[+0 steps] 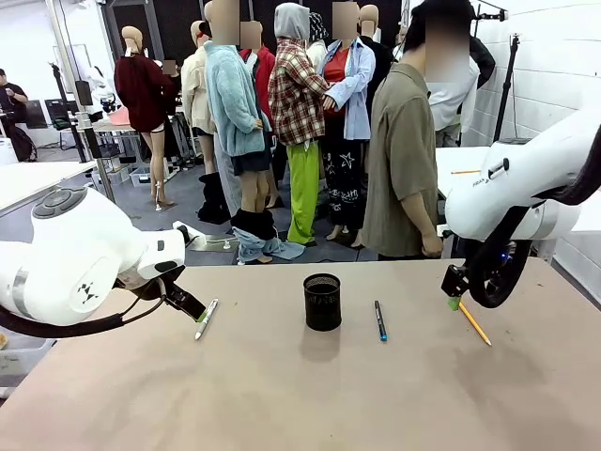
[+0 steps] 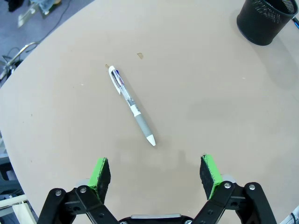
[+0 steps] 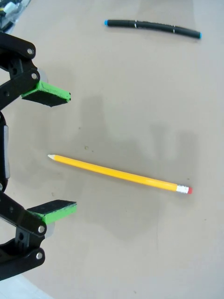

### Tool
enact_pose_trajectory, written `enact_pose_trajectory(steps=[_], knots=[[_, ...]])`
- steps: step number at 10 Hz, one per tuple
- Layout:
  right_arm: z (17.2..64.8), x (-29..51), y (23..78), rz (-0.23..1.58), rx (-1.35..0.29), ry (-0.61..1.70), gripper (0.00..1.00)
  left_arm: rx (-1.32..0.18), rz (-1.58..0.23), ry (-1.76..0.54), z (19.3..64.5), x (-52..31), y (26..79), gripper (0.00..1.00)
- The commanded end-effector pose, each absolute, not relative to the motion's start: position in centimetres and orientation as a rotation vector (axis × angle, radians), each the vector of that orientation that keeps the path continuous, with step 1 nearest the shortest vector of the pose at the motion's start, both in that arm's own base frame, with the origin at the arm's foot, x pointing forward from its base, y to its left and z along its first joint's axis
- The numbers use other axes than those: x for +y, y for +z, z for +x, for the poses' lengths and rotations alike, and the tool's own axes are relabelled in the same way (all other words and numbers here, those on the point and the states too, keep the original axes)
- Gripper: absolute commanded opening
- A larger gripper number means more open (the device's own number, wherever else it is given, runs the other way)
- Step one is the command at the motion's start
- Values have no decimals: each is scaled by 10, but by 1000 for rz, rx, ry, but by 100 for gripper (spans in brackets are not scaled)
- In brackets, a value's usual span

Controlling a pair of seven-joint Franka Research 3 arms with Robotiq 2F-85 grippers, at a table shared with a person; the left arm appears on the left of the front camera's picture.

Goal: Place the pens into the pen holder.
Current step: Pick up a writing instrument from the table and place it into the Pen holder.

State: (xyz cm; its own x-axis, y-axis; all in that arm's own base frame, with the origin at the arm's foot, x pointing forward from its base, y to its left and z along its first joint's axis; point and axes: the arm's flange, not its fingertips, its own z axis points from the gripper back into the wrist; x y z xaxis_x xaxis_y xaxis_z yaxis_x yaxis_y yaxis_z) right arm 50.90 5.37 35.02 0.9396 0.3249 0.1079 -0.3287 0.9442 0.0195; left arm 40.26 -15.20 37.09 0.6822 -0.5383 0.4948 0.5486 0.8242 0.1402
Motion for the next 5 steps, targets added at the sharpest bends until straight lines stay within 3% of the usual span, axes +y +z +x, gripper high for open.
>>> enact_pose_trajectory(steps=[1, 5], knots=[[523, 53, 343, 56, -69, 320, 100, -550, -21, -607, 403, -151, 371, 100], [537, 50, 312, -32, -60, 245, 100, -550, -21, -607, 403, -151, 371, 100]])
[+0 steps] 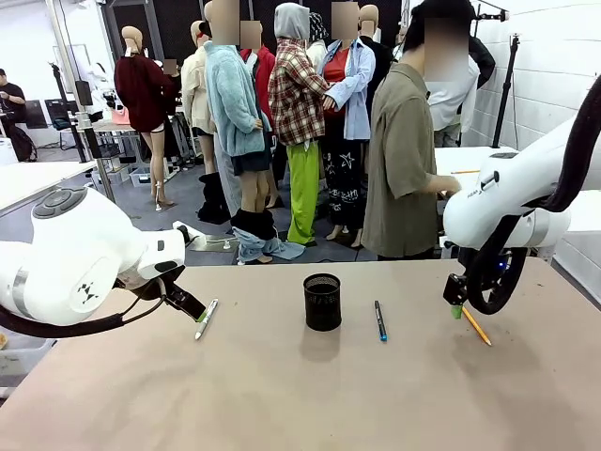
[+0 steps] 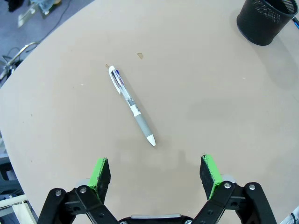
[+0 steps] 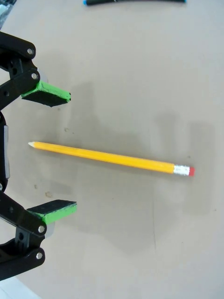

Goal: Place the pens into the pen holder.
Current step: Pick up a writing instrument from the table and place it into the Pen holder.

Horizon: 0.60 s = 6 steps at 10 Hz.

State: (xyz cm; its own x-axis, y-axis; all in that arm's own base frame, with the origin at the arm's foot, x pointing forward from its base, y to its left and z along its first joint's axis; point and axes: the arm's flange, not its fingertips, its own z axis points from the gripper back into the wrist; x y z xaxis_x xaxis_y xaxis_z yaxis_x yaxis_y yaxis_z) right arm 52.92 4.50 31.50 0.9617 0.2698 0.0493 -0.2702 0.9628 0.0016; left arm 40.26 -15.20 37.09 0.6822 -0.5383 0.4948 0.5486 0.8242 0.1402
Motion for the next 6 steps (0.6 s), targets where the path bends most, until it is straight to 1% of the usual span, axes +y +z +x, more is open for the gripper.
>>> enact_pose_trajectory(steps=[1, 5, 6], knots=[[539, 50, 307, -37, -57, 237, 100, -550, -21, -607, 403, -151, 371, 100], [543, 57, 294, -65, -16, 240, 100, -550, -21, -607, 403, -151, 371, 100], [543, 57, 293, -52, -14, 249, 92, -550, -21, -607, 403, -151, 371, 100]])
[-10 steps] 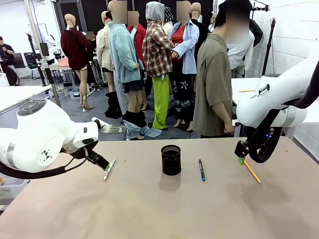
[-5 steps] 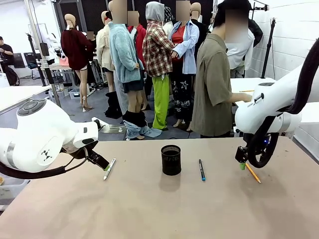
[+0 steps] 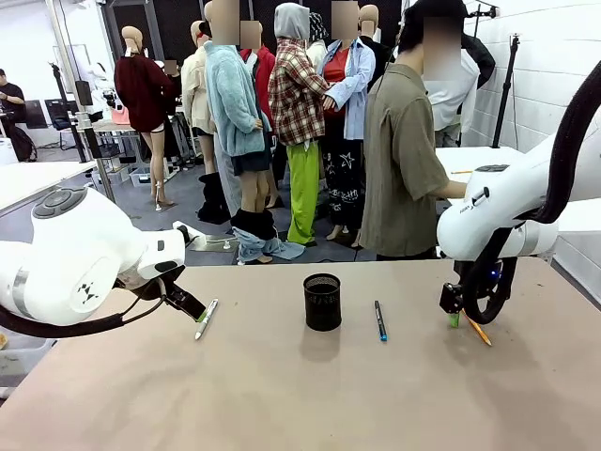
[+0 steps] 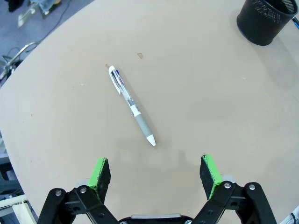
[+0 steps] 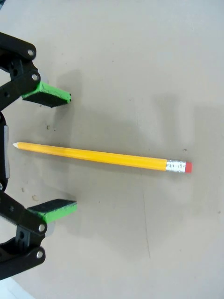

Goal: Place the pens into the pen holder.
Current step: Pick up a writing instrument from the table and place it into the Pen holder.

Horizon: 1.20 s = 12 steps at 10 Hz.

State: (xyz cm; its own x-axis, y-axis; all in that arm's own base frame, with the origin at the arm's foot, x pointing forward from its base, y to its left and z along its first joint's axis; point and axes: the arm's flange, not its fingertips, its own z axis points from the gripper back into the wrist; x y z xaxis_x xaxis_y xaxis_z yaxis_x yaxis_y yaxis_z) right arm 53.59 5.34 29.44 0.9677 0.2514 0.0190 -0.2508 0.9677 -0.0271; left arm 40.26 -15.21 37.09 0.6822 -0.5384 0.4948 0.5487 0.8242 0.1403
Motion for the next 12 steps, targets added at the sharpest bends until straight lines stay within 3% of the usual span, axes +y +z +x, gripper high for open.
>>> enact_pose_trajectory(steps=[1, 4, 5, 12], knots=[[542, 58, 293, -57, -11, 238, 73, -550, -21, -607, 403, -151, 371, 100], [541, 57, 290, -13, -2, 241, 13, -550, -21, -607, 403, -151, 371, 100], [540, 57, 291, -5, 2, 242, 0, -550, -21, -607, 403, -151, 371, 100], [535, 58, 307, 5, 61, 259, 0, -550, -21, -607, 403, -151, 371, 100]])
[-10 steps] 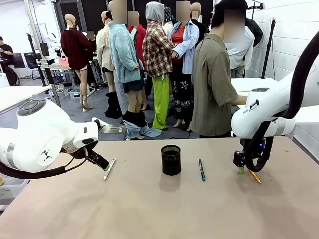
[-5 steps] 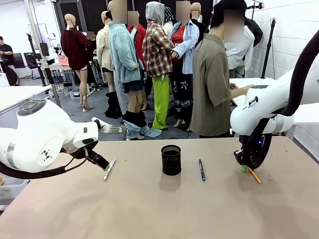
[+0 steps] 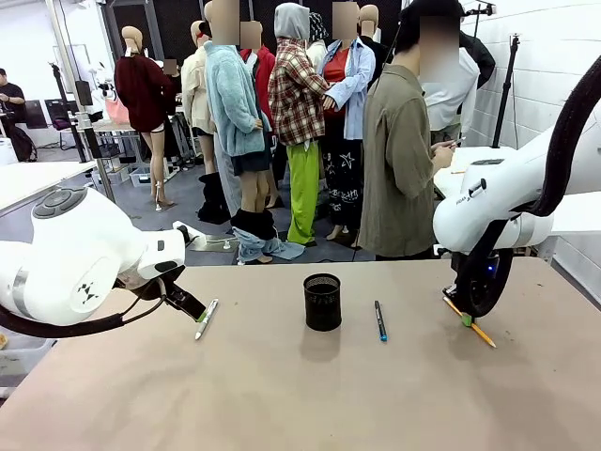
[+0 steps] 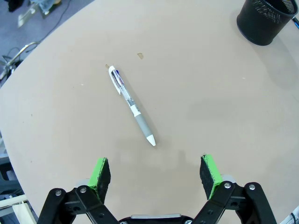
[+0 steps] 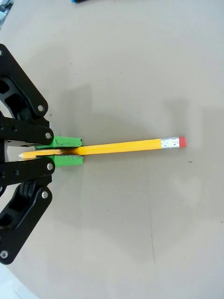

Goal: Place the pens into the pen holder.
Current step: Pick up a writing instrument from the table and place it into the Pen holder.

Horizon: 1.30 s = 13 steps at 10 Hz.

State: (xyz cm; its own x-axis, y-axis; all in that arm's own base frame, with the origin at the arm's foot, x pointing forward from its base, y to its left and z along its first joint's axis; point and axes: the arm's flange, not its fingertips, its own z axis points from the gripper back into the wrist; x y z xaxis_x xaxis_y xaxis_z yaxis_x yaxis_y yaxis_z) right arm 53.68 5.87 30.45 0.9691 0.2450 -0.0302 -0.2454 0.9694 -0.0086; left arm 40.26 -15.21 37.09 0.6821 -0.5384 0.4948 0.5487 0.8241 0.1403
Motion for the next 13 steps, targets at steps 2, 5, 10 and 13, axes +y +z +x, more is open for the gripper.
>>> enact_pose_trajectory(steps=[2, 5, 10, 13], knots=[[518, 68, 328, 87, 16, 373, 0, -550, -21, -607, 403, -151, 371, 100], [480, 82, 373, 217, -173, 611, 0, -550, -21, -607, 403, -151, 371, 100], [460, 124, 422, 554, -588, 1137, 0, -550, -21, -607, 403, -151, 371, 100], [478, 147, 430, 839, -866, 1447, 0, -550, -21, -607, 403, -151, 371, 100]])
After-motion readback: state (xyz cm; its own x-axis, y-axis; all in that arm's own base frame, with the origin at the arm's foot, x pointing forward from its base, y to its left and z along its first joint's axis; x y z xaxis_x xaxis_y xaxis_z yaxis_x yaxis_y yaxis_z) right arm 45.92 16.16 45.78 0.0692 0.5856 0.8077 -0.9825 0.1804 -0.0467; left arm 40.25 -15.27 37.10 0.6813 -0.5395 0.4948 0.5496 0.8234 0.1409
